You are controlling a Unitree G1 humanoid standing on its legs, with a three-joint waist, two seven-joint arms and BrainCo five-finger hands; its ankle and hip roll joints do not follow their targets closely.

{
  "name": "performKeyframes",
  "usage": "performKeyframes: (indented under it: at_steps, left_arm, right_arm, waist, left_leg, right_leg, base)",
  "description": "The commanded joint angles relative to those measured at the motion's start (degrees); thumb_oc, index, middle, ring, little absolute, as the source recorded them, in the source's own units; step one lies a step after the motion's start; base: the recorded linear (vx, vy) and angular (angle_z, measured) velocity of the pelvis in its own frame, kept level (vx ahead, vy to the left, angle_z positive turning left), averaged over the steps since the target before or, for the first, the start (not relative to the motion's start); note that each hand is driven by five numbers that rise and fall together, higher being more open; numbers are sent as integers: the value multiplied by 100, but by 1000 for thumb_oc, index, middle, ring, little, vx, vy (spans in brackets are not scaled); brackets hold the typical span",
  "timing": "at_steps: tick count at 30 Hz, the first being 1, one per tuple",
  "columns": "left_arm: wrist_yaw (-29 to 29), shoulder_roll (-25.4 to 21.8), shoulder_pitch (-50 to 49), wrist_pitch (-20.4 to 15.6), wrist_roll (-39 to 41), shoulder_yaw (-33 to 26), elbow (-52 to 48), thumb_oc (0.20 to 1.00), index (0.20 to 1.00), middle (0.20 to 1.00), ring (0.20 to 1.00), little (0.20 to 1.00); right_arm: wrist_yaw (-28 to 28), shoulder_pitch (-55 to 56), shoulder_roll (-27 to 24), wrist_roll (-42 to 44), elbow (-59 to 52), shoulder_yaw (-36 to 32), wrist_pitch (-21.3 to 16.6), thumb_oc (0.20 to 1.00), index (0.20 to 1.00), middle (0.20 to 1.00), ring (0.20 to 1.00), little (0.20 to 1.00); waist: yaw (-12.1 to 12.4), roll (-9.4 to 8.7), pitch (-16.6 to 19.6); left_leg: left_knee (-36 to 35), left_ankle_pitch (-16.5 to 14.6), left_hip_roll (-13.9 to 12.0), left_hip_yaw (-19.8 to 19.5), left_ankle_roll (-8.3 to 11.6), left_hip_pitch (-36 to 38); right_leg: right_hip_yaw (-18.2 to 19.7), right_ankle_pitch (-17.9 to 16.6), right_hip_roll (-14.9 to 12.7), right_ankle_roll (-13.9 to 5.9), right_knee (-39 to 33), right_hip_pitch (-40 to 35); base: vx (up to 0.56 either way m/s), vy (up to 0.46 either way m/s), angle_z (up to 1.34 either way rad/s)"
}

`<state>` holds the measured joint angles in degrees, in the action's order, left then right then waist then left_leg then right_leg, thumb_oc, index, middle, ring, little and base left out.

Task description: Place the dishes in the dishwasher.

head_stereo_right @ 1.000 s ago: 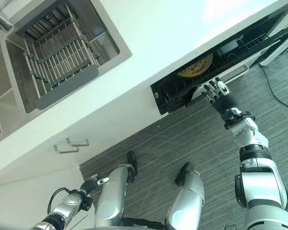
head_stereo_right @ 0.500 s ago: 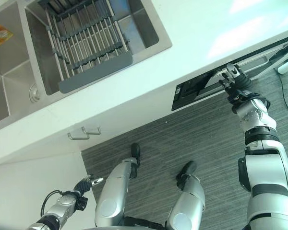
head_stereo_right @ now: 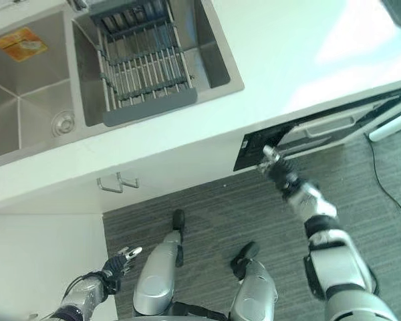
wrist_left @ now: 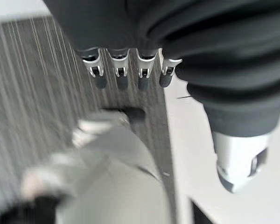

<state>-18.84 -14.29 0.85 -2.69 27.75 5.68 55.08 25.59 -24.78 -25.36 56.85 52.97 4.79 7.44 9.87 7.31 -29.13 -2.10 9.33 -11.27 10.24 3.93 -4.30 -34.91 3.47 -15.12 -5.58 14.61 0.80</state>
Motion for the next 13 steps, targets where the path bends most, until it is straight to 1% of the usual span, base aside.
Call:
performKeyframes:
  at_steps: [1, 3, 4, 6, 7, 10, 11, 12, 13]
  left_arm:
    - [-403, -307, -40, -224, 400, 175, 279, 1000, 1000, 1000, 1000, 1000]
    - [-440, -236, -138, -247, 516, 76, 362, 1000, 1000, 1000, 1000, 1000]
    - [-441, -173, -233, -236, 513, -13, 391, 1000, 1000, 1000, 1000, 1000]
    - [-474, -102, -324, -259, 398, -81, 433, 1000, 1000, 1000, 1000, 1000]
    - [-450, -43, -354, -274, 264, -87, 486, 1000, 1000, 1000, 1000, 1000]
    - [-452, 26, -336, -286, -270, -9, 586, 1000, 1000, 1000, 1000, 1000]
    - [-437, 43, -293, -244, -436, 60, 642, 1000, 1000, 1000, 1000, 1000]
    - [-422, 47, -262, -225, -498, 83, 670, 1000, 1000, 1000, 1000, 1000]
    - [-405, 46, -223, -237, -741, 131, 706, 1000, 1000, 1000, 1000, 1000]
  right_arm:
    - [239, -634, 68, 198, -80, -149, -609, 1000, 1000, 1000, 1000, 1000]
    - [251, -124, 253, 402, -176, -213, -818, 1000, 1000, 1000, 1000, 1000]
    - [368, 327, 365, 351, -203, -330, -938, 1000, 1000, 1000, 1000, 1000]
    - [430, 763, 442, 321, -158, -450, -1031, 1000, 1000, 1000, 1000, 1000]
    - [520, 1087, 510, 173, -16, -571, -1092, 1000, 1000, 1000, 1000, 1000]
    - [496, 1625, 611, -31, 464, -778, -1343, 1000, 1000, 1000, 1000, 1000]
    - [471, 1797, 637, -407, 721, -836, -1501, 1000, 1000, 1000, 1000, 1000]
    - [479, 1887, 653, -508, 842, -856, -1582, 1000, 1000, 1000, 1000, 1000]
    - [445, 1999, 649, -662, 1003, -875, -1648, 1000, 1000, 1000, 1000, 1000]
  waist:
    - [72, -329, 405]
    - [-59, -387, 564]
    - [-153, -428, 716]
    - [-266, -462, 887]
    - [-376, -484, 1038]
    - [-594, -502, 1335]
    - [-688, -495, 1442]
    - [-731, -495, 1480]
    - [-800, -497, 1529]
  left_leg:
    - [163, -322, -9, 404, 289, 161]
    - [110, -349, -47, 470, 309, 293]
    - [53, -372, -67, 524, 312, 408]
    - [10, -412, -83, 578, 309, 535]
    - [-31, -452, -88, 629, 306, 676]
    - [-108, -566, -89, 721, 302, 948]
    - [-136, -609, -87, 767, 306, 1059]
    - [-160, -629, -81, 794, 303, 1125]
    - [-182, -666, -75, 822, 298, 1202]
  right_leg:
    - [573, 48, -190, -302, -301, -148]
    - [620, 37, -130, -295, -420, -248]
    - [654, 33, -86, -290, -519, -334]
    - [705, 34, -38, -275, -623, -425]
    - [750, 29, 5, -262, -716, -518]
    - [865, 27, 94, -245, -893, -682]
    - [918, 30, 131, -236, -964, -755]
    - [942, 27, 151, -232, -1003, -793]
    - [974, 27, 175, -233, -1042, -834]
  base:
    - [-79, -84, -3]
    - [-73, -84, -11]
    - [-57, -80, -14]
    - [-26, -57, -16]
    - [1, -45, -25]
    - [3, -34, -38]
    - [26, -10, -29]
    - [18, -8, -23]
    - [6, -6, -26]
